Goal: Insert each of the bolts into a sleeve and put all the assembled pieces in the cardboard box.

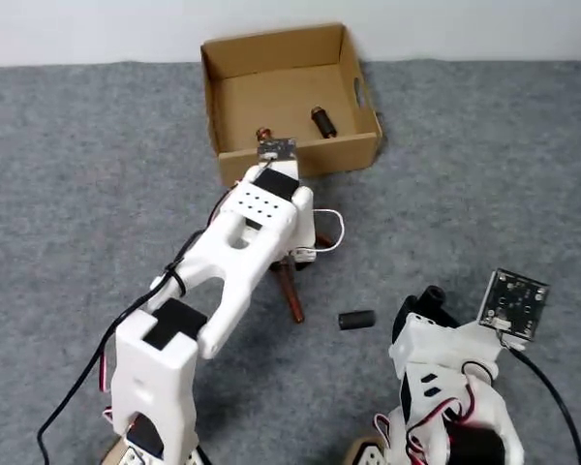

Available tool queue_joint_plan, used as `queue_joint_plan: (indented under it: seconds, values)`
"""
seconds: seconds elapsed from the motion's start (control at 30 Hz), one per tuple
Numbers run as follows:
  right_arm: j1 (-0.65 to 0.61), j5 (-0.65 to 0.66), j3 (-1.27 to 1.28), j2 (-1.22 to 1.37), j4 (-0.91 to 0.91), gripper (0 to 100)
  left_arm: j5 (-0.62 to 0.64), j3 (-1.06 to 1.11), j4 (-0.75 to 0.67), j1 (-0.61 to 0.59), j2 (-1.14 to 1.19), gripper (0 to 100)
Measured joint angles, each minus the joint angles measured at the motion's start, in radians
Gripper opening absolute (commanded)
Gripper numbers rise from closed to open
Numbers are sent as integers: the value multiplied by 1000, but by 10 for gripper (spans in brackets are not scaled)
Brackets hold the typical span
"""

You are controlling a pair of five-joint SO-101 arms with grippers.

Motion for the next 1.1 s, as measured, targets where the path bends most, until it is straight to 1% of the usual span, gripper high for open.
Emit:
queue_joint_plan:
  seconds: [0.27, 0.43, 0.5, 0.57, 0.73, 0.9, 1.1]
  values:
    - [0, 0, 0, 0, 0, 8, 0, 49, -74, 5, 6, 127]
    - [0, 0, 0, 0, 0, 8, 5, 46, -89, -2, 101, 121]
    - [0, 0, 0, 0, 0, 8, 3, 34, -80, 5, 124, 76]
    - [0, 0, 0, 0, 0, 8, 3, 31, -77, -2, 137, 2]
    - [0, 0, 0, 0, 0, 8, 25, 29, -77, 12, 130, 4]
    - [0, 0, 0, 0, 0, 8, 26, 51, -48, 17, 57, 4]
    - [0, 0, 0, 0, 0, 8, 6, 51, 54, 106, -180, 4]
